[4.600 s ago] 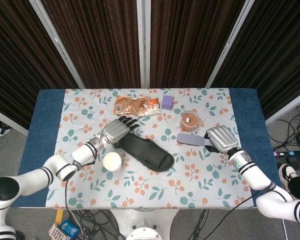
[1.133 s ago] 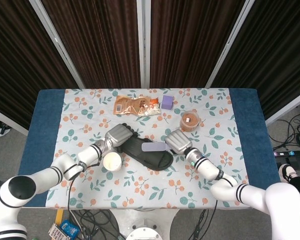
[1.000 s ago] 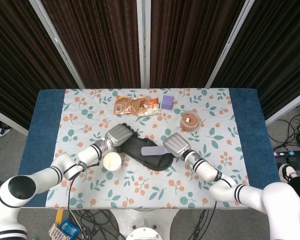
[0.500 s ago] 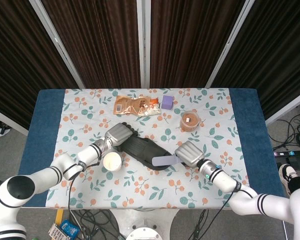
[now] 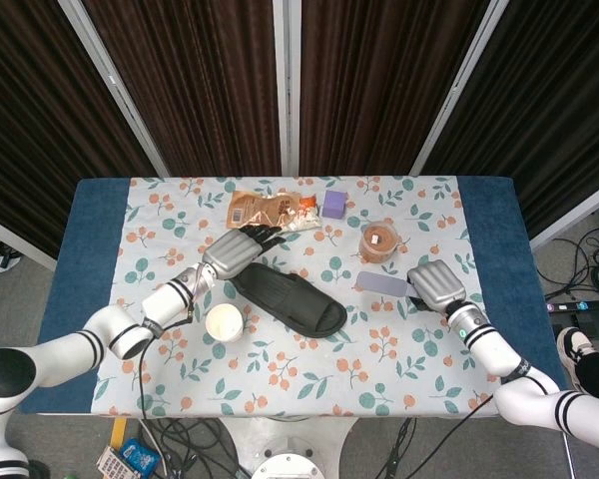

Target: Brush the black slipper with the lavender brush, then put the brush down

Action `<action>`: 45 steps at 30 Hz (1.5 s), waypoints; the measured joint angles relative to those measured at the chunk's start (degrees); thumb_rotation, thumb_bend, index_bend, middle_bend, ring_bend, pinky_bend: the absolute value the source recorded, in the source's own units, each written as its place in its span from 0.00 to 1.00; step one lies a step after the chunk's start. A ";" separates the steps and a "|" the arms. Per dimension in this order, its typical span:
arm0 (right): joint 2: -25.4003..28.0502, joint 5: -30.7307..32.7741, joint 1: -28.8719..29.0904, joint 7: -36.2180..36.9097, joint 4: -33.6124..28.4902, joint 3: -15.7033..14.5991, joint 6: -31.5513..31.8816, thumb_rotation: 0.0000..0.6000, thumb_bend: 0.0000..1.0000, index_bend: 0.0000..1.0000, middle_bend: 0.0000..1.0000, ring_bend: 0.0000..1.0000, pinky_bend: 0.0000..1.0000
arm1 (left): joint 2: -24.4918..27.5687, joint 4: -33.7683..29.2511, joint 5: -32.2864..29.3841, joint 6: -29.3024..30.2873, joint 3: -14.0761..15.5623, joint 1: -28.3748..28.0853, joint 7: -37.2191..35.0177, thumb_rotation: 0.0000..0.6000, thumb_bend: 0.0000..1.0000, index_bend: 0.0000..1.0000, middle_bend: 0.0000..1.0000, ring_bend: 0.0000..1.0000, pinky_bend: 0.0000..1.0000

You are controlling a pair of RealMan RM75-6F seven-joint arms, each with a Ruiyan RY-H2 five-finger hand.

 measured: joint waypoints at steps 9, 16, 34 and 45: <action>-5.08 2.83 -0.53 1.53 4.55 0.85 -3.02 1.00 0.15 0.46 0.45 0.43 0.58 | 8.79 -9.09 -3.40 10.42 -3.45 6.15 1.05 1.00 0.16 0.14 0.07 0.07 0.17; -4.01 4.67 -0.35 2.15 2.89 1.27 -6.24 1.00 0.00 0.00 0.01 0.00 0.11 | 13.00 -11.61 -4.84 15.21 -3.63 11.66 -0.29 1.00 0.15 0.14 0.07 0.07 0.17; 12.83 -3.23 -12.02 6.81 -10.06 1.69 15.79 1.00 0.06 0.00 0.15 0.02 0.11 | 24.60 -19.07 -12.35 27.86 0.01 29.77 7.18 1.00 0.14 0.14 0.10 0.07 0.17; 14.93 -8.51 -26.30 8.43 -12.23 -1.56 33.91 1.00 0.08 0.00 0.11 0.02 0.11 | 21.57 -23.86 -13.71 45.62 3.09 44.04 16.66 1.00 0.13 0.14 0.10 0.07 0.17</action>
